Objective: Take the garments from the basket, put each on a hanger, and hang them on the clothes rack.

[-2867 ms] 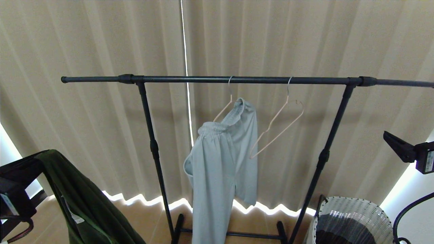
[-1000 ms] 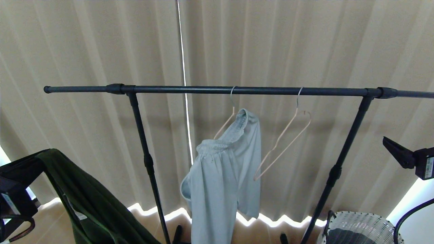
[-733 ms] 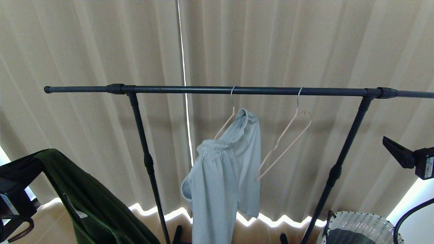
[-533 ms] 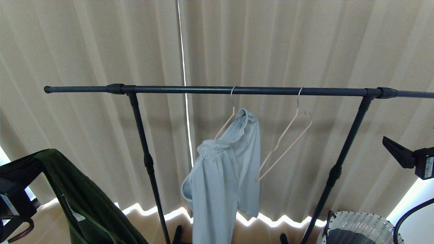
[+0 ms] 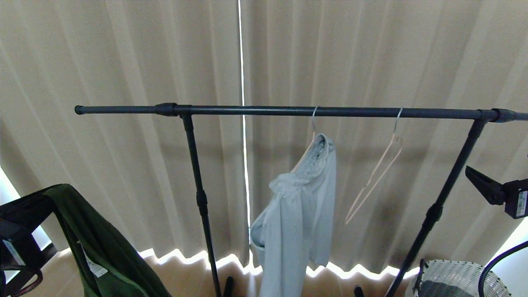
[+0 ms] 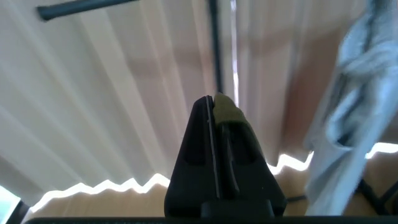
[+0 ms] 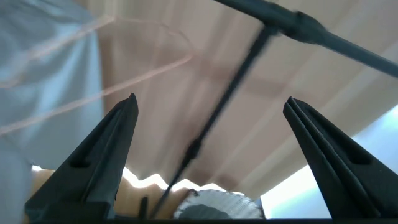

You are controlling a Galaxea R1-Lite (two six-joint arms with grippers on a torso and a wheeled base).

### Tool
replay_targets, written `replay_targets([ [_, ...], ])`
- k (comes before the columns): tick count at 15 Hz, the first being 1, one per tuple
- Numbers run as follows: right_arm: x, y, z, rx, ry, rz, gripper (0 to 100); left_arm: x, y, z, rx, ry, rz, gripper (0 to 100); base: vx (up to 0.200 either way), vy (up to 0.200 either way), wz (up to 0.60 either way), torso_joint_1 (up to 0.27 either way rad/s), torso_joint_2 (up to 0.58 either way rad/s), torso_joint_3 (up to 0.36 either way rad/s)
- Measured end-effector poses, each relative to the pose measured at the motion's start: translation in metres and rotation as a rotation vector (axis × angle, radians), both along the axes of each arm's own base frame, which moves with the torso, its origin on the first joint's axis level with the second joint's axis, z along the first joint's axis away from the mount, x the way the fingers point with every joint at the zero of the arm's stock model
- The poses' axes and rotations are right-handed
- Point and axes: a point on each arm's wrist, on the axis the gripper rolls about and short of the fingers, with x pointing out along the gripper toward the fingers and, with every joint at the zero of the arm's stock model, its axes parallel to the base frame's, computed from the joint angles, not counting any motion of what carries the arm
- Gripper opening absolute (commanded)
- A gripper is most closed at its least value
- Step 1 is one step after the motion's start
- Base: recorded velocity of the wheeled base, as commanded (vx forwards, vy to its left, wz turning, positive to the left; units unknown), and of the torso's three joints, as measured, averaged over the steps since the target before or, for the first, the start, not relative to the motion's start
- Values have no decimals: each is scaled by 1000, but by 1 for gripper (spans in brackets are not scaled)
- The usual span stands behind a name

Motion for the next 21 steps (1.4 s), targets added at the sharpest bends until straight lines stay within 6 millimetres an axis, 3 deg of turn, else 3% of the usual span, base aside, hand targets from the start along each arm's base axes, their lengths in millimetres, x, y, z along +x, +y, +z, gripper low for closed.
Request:
replay_targets([
  [12, 4, 7, -2, 28, 11, 41, 100, 0, 0, -1, 3, 4, 0, 0, 0, 0, 0, 0, 0, 0],
  [16, 25, 27, -7, 176, 57, 95, 100, -1, 0, -6, 37, 15, -3, 0, 0, 0, 0, 0, 0, 0],
  [21, 52, 43, -21, 232, 136, 104, 100, -1, 0, -6, 37, 16, -7, 0, 0, 0, 0, 0, 0, 0],
])
